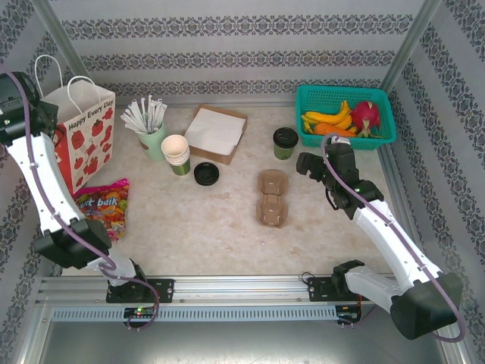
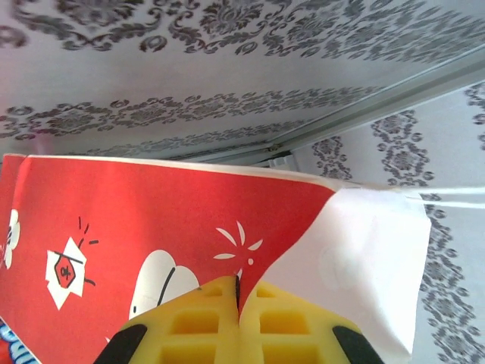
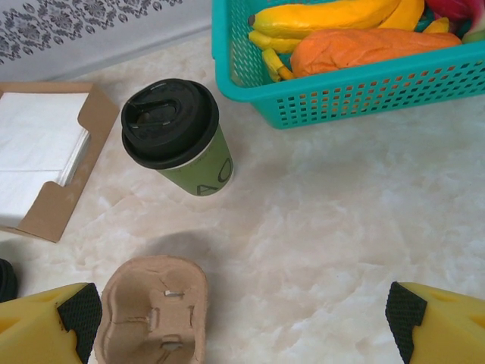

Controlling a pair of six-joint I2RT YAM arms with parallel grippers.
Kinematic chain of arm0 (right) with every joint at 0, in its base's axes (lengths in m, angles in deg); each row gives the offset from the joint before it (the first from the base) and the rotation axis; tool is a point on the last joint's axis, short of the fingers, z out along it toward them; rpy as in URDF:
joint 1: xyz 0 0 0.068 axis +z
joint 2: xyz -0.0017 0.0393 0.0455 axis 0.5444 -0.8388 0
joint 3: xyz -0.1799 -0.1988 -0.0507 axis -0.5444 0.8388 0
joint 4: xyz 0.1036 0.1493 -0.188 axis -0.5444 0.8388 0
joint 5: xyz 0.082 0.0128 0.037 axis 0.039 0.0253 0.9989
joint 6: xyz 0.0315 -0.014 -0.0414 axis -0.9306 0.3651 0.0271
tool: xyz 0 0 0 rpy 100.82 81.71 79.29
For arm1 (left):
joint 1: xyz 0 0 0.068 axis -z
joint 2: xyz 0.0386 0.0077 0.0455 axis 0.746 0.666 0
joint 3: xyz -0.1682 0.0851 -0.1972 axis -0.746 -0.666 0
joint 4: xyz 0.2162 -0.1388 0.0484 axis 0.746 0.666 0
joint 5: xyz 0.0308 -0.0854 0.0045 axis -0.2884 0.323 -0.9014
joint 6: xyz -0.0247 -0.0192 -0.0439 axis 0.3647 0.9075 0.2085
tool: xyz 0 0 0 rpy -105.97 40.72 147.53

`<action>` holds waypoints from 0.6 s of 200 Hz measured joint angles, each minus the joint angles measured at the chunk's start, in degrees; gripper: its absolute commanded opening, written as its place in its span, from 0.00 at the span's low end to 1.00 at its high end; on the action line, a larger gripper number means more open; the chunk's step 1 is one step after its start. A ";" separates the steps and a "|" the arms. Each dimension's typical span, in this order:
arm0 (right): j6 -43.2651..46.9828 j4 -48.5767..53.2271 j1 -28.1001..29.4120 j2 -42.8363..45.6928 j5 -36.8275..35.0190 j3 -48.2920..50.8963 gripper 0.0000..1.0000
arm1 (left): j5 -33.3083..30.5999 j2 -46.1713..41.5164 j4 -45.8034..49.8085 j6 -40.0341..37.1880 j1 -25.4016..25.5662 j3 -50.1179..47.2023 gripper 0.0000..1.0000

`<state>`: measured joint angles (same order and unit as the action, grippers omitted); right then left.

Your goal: Pack the takeout coffee

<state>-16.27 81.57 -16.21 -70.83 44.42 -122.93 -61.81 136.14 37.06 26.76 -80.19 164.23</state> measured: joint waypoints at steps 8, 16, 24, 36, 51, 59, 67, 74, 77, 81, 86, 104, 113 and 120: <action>0.00 -0.04 0.00 -0.09 0.42 0.07 0.98 | -0.02 -2.78 0.15 -0.11 0.00 -2.05 0.00; 0.00 -0.04 0.00 -0.20 0.92 0.15 0.98 | -0.02 -5.49 0.50 -0.26 0.00 -4.11 0.00; 0.00 -0.04 0.00 -0.46 1.60 0.20 0.98 | 0.04 -8.52 0.96 -0.46 0.00 -6.38 0.00; -0.04 -0.04 0.00 -0.92 2.38 0.24 0.98 | 0.44 -12.63 1.92 -0.66 0.00 -9.42 0.00; -0.15 -0.04 0.00 -1.51 3.06 0.50 0.98 | 1.16 -17.49 3.52 -0.85 0.00 -13.29 0.00; -0.20 -0.02 0.00 -1.79 3.39 0.61 0.98 | 1.75 -19.91 4.81 -0.90 0.07 -15.21 0.00; -0.20 -0.04 0.00 -2.14 3.45 0.61 0.98 | 2.19 -22.43 6.40 -1.05 0.07 -17.18 0.00; -0.20 -0.09 0.00 -2.45 3.58 0.61 0.98 | 2.29 -24.52 7.78 -1.07 0.07 -18.84 0.00; -0.20 -0.09 0.00 -2.58 3.61 0.61 0.98 | 2.32 -25.29 8.37 -1.09 0.07 -19.54 0.00; -0.20 -0.11 0.00 -2.82 3.63 0.61 0.98 | 2.32 -26.62 9.40 -1.14 0.07 -20.39 0.00; -0.17 -0.13 0.00 -3.13 3.65 0.61 0.98 | 2.23 -28.11 10.75 -1.25 0.07 -21.33 0.00; -0.17 -0.26 -0.02 -4.55 4.07 0.61 0.98 | 2.10 -32.87 15.56 -1.97 0.15 -22.80 0.00; -0.15 -0.31 -0.02 -5.29 4.28 0.61 0.98 | 2.58 -34.64 17.66 -2.21 0.57 -23.02 0.00; -0.15 -0.35 -0.04 -5.88 4.44 0.61 0.98 | 3.67 -35.98 18.93 -2.36 0.90 -23.47 0.00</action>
<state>-16.43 81.22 -16.25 -76.71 48.86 -122.32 -58.14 100.16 55.99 24.40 -79.29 140.75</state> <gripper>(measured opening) 0.980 0.051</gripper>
